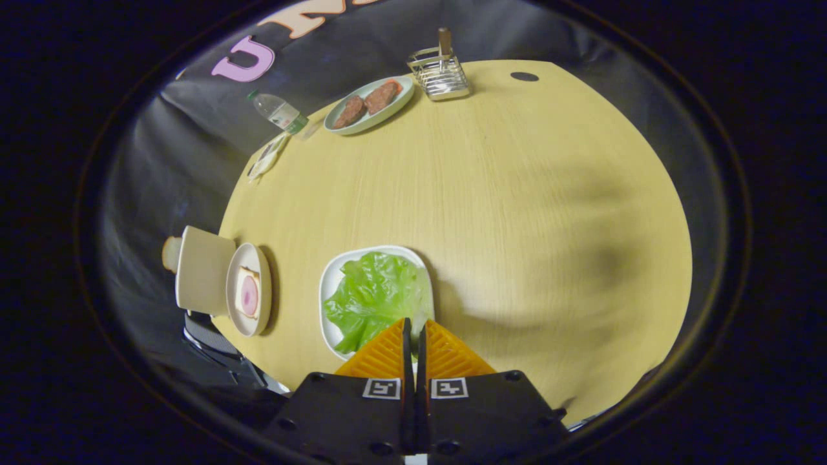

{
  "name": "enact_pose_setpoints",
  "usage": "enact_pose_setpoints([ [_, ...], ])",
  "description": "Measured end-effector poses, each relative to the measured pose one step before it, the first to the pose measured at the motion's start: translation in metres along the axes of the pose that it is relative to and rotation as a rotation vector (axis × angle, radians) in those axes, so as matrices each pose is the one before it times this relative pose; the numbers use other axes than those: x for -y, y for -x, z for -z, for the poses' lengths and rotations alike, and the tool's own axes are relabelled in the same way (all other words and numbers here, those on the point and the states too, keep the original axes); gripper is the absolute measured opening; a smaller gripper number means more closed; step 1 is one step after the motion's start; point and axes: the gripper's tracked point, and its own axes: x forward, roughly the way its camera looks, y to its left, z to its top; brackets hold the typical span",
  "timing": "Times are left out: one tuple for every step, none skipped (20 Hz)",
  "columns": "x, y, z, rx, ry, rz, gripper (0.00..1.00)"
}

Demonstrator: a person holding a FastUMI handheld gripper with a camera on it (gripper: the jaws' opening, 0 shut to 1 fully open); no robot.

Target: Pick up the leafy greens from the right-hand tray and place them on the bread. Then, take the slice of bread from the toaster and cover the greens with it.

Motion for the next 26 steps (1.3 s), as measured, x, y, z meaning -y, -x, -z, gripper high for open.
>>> enact_pose_setpoints([
  [-0.00416,0.00497,-0.00161,0.00723,-0.00788,-0.0111,0.04],
  [-0.00498,0.00493,-0.0009,0.00833,-0.00572,-0.01054,0.04],
  [-0.00664,0.00487,-0.00114,0.00458,-0.00309,-0.01415,0.04],
  [-0.00676,0.00586,0.00029,0.00233,-0.0008,-0.01548,0.04],
  [-0.00772,0.00702,-0.00068,0.00231,0.00047,-0.01752,0.04],
  [-0.00733,0.00621,-0.00122,0.00592,0.00253,-0.01351,0.04],
  [-0.00982,0.0058,-0.002,0.00903,0.00367,-0.01472,0.04],
  [-0.01154,0.00647,-0.00225,0.01163,0.00708,-0.01856,0.04],
  [-0.01163,0.00584,-0.00383,0.01054,0.00957,-0.01676,0.03],
  [-0.01501,0.0054,-0.00166,0.00966,0.0129,-0.02234,0.03],
  [-0.01146,0.00323,-0.00019,0.00416,0.0105,-0.01573,0.03],
  [-0.01146,0.00209,-0.00012,0.00033,0.00942,-0.0148,0.03],
  [-0.01284,0.00222,-0.00025,-0.00122,0.01138,-0.01795,0.03],
  [-0.01534,0.00081,-0.00058,-0.00299,0.0087,-0.02118,0.03],
  [-0.01564,-0.00021,-0.00117,-0.00331,0.00598,-0.02216,0.03],
  [-0.01568,-0.00219,0.00226,-0.00459,0.00534,-0.02293,0.03],
  [-0.01524,-0.00364,0.00053,-0.00604,0.00495,-0.02297,0.03],
  [-0.01522,-0.00608,0.00121,-0.00599,0.00752,-0.02168,0.03],
  [-0.01352,-0.00804,0.00212,-0.0097,0.00963,-0.01969,0.03],
  [-0.01325,-0.00754,0.00214,-0.0107,0.01106,-0.02084,0.03],
  [-0.01435,-0.01041,0.00254,-0.01933,0.00398,-0.0238,0.03],
  [-0.01554,-0.01184,0.0045,-0.01667,0.00336,-0.02052,0.03],
  [-0.01235,-0.01237,0.00341,-0.01363,0.0061,-0.02045,0.03],
  [-0.01276,-0.01023,0.00322,-0.01273,0.00774,-0.02052,0.03],
  [-0.01251,-0.01008,0.0001,-0.01013,0.00419,-0.02106,0.03],
  [-0.01408,-0.01052,0.00084,-0.00588,-0.00042,-0.02585,0.03],
])
